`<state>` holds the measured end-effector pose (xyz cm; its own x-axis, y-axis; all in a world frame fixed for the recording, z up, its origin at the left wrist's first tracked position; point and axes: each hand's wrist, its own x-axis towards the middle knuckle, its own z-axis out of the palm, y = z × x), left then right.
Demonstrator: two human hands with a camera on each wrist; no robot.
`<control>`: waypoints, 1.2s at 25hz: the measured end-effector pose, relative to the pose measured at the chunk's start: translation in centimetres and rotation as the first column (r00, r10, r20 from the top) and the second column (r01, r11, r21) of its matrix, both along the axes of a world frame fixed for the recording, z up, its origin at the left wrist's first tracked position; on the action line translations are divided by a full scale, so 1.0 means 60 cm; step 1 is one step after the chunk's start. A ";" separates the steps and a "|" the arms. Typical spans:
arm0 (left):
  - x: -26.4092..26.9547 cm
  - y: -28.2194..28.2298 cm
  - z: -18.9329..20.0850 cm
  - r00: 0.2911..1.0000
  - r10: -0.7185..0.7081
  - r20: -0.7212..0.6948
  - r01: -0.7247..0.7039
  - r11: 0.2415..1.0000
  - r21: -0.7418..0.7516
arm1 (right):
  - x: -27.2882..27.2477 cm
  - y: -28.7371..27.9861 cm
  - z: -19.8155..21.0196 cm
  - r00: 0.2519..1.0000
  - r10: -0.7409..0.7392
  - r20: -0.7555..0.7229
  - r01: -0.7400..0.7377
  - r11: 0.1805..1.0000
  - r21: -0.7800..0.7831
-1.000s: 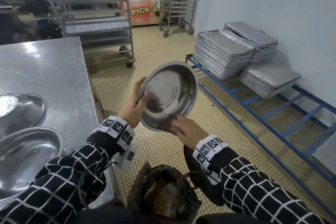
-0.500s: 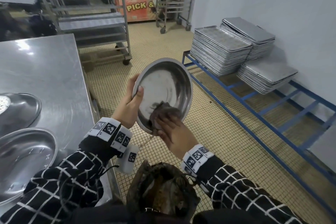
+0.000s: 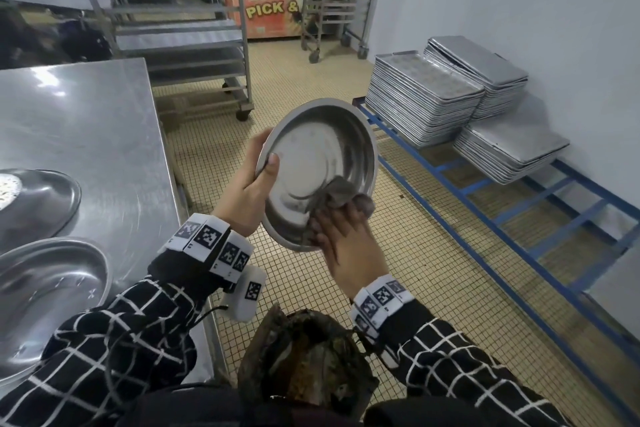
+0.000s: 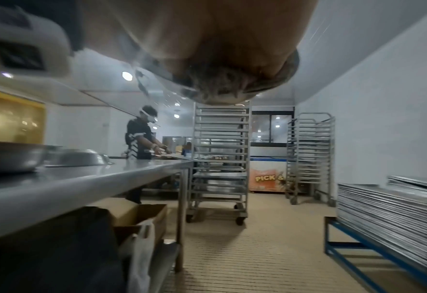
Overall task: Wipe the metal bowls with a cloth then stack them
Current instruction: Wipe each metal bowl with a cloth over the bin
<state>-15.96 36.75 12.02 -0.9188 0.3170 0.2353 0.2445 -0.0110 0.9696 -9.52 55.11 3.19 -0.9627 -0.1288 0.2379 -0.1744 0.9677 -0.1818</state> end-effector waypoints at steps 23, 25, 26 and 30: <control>0.038 0.010 -0.078 0.969 -0.016 0.245 0.046 0.992 -0.118 | -0.044 0.050 0.081 0.833 -0.512 0.211 0.439 0.377 -0.815; 0.031 0.017 -0.085 0.955 0.096 0.282 -0.058 0.989 -0.138 | -0.040 0.038 0.073 0.857 -0.447 0.255 0.426 0.339 -0.839; 0.025 0.017 -0.084 0.939 0.159 0.306 -0.129 0.985 -0.115 | -0.038 0.036 0.068 0.868 -0.403 0.289 0.435 0.338 -0.835; -0.004 -0.010 -0.083 0.901 0.240 0.361 -0.229 0.971 -0.074 | -0.014 0.037 0.058 0.892 -0.347 0.290 0.442 0.529 -0.724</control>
<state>-16.21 36.15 7.01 -0.9872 0.0830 -0.1361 -0.1338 0.0325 0.9905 -10.39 57.36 6.65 -0.8921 0.4502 -0.0372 0.2541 0.4319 -0.8654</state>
